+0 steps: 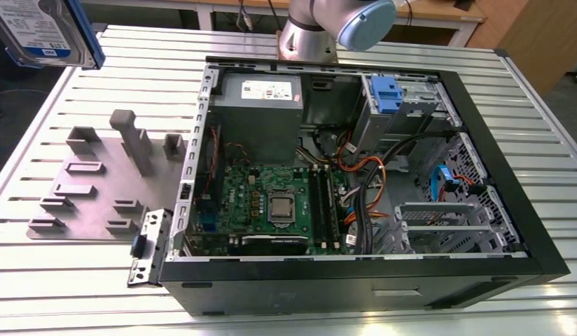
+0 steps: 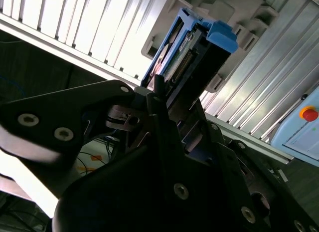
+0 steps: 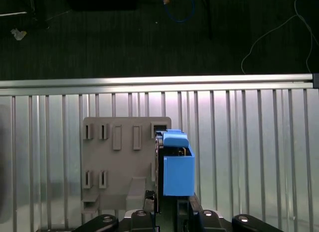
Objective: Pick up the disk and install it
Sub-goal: 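Pick up the disk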
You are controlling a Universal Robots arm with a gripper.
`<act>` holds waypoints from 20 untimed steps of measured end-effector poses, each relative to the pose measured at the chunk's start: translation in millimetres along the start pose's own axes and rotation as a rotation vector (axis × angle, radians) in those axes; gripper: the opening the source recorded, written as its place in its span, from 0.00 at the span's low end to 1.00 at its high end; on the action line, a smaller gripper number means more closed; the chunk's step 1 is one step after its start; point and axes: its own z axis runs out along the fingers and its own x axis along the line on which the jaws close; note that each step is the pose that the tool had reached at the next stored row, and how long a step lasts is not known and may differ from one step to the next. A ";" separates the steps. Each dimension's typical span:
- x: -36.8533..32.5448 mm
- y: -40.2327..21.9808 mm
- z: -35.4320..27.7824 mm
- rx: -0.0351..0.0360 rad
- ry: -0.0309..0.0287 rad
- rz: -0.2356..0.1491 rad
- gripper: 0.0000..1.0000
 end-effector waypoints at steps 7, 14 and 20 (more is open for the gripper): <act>-0.5 -11.2 -0.1 0.0000 0.0000 0.000 0.35; -1.1 -26.5 -0.3 0.0000 0.0000 0.000 0.35; -1.8 -40.6 -0.5 0.0000 0.0000 0.000 0.35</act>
